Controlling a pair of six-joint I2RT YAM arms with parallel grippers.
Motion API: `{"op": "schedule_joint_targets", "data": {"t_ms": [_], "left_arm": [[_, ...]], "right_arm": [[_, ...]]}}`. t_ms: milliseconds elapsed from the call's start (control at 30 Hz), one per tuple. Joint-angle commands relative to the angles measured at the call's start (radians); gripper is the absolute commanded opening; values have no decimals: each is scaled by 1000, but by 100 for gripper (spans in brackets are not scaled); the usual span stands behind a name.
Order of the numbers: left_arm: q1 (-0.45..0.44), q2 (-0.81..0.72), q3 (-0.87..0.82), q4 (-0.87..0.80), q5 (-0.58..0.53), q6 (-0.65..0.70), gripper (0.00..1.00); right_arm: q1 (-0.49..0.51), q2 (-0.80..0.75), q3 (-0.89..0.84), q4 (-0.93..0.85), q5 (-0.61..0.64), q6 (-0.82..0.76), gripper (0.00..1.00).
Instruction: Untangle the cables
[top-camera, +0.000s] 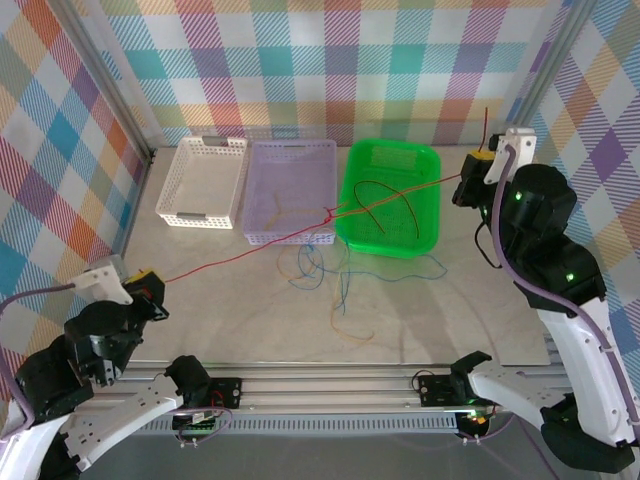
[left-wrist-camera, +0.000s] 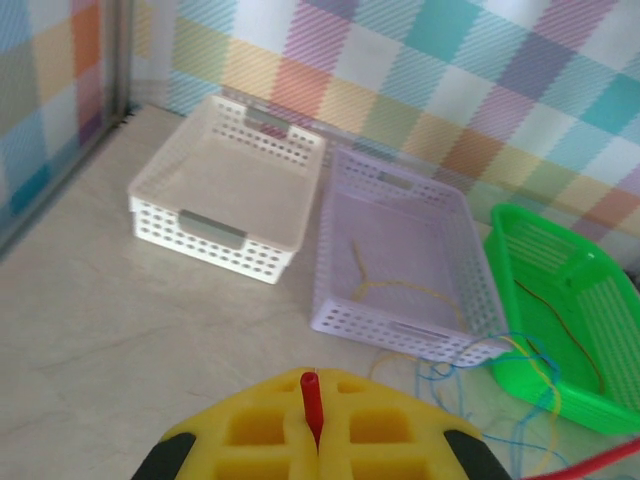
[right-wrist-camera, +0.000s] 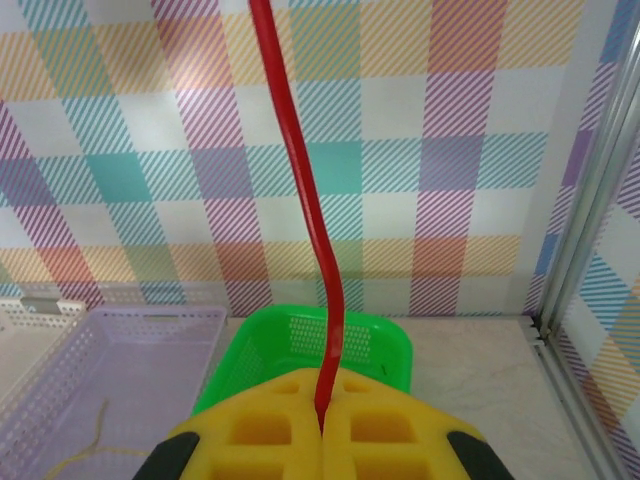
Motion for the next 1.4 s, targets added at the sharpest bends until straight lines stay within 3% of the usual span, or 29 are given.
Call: {"op": "schedule_joint_targets", "data": {"t_ms": [0, 167, 433, 733, 967, 1200, 1367], "left_arm": [[15, -69, -5, -158, -179, -19, 0], [6, -132, 49, -253, -193, -66, 0], [1, -165, 156, -389, -194, -86, 0], [-2, -105, 224, -459, -209, -92, 0], [-1, -74, 138, -299, -84, -89, 0], [-1, -10, 86, -99, -9, -52, 0], [-1, 60, 104, -29, 37, -43, 0]], "right_arm": [[-36, 0, 51, 4, 126, -21, 0], [-60, 33, 111, -40, 113, 11, 0], [-117, 121, 211, -135, -25, 97, 0], [-182, 227, 312, -197, -148, 150, 0], [-185, 360, 342, -202, -158, 157, 0], [-183, 433, 193, -46, -197, 158, 0], [-185, 511, 139, 27, -154, 141, 0]]}}
